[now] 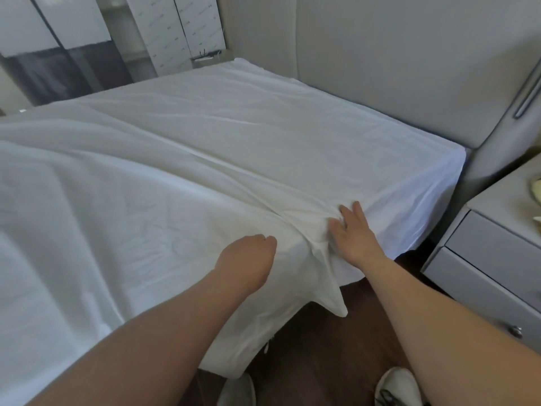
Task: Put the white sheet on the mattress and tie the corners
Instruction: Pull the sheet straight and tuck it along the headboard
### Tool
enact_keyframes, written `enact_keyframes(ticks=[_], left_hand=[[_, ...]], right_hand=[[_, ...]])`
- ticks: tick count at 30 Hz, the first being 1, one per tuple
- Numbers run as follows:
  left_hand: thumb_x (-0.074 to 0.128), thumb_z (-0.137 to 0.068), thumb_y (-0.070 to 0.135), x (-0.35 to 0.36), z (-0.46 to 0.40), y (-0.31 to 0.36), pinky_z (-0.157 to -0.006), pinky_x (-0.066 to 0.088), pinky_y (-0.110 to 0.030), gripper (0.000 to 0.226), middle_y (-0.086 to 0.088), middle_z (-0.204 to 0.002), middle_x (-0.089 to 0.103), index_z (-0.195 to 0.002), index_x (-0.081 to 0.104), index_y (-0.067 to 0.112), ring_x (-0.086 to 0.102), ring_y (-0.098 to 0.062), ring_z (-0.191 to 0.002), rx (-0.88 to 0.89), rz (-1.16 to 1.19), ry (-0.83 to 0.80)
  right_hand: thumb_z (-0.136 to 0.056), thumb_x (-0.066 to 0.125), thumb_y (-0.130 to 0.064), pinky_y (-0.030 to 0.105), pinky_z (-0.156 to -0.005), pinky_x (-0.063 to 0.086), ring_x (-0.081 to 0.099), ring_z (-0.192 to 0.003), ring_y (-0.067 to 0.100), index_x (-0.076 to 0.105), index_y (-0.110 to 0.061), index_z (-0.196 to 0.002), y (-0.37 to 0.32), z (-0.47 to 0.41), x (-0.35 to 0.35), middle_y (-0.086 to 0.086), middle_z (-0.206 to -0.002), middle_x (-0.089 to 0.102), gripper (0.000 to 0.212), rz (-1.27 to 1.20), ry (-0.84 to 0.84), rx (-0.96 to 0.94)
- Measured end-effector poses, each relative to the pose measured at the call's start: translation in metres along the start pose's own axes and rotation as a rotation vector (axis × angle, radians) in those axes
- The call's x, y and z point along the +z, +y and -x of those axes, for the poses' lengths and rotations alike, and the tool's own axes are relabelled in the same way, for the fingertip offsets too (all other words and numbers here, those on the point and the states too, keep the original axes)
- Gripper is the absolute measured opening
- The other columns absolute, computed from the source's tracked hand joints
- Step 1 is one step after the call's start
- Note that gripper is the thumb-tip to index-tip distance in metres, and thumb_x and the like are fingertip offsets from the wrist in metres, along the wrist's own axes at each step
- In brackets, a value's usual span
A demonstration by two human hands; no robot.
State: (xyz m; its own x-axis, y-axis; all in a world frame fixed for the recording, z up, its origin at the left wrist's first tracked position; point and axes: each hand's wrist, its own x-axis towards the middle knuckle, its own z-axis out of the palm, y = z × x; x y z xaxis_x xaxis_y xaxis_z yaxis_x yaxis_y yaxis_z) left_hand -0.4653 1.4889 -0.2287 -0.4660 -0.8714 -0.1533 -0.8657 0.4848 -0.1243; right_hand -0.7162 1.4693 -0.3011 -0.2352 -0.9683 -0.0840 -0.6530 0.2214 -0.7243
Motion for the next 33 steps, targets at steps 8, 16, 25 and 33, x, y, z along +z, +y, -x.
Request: enact_keyframes(ticks=[8,16,25,33], left_hand=[[0.059,-0.098,0.011,0.003,-0.002,-0.004,-0.051,0.029,-0.031,0.009,0.002,-0.075,0.035,-0.094,0.052,0.015,0.039,-0.018,-0.061,-0.056,-0.132,0.019],[0.051,-0.083,-0.007,-0.026,0.003,0.001,-0.051,0.034,-0.029,0.028,0.002,-0.069,0.045,-0.067,0.047,0.015,0.042,-0.016,-0.056,0.003,-0.324,-0.202],[0.059,-0.102,0.035,-0.035,0.021,-0.024,-0.082,0.05,-0.037,0.028,-0.007,-0.109,0.068,-0.111,0.071,0.011,0.064,-0.026,-0.101,0.031,-0.419,-0.717],[0.07,-0.094,0.019,-0.016,0.01,-0.002,-0.063,0.038,-0.036,0.031,-0.003,-0.095,0.048,-0.12,0.055,0.01,0.052,-0.024,-0.085,0.015,-0.221,-0.146]], right_hand=[[-0.104,0.033,-0.054,0.043,-0.116,0.03,0.037,-0.147,0.022,0.024,-0.022,-0.161,0.0,-0.006,-0.001,-0.004,-0.171,-0.005,0.066,0.02,-0.033,-0.012],[-0.106,0.03,-0.055,0.041,-0.117,0.025,0.033,-0.15,0.022,0.018,-0.022,-0.163,0.0,-0.004,-0.005,-0.005,-0.171,-0.012,0.066,0.033,-0.071,-0.002],[-0.104,0.031,-0.061,0.04,-0.12,0.025,0.03,-0.151,0.021,0.018,-0.028,-0.163,0.004,-0.006,-0.004,-0.011,-0.17,-0.013,0.069,-0.013,-0.079,-0.001],[-0.103,0.032,-0.062,0.039,-0.116,0.031,0.036,-0.147,0.016,0.018,-0.029,-0.162,0.005,-0.006,-0.002,-0.014,-0.17,-0.013,0.069,-0.017,-0.085,-0.01]])
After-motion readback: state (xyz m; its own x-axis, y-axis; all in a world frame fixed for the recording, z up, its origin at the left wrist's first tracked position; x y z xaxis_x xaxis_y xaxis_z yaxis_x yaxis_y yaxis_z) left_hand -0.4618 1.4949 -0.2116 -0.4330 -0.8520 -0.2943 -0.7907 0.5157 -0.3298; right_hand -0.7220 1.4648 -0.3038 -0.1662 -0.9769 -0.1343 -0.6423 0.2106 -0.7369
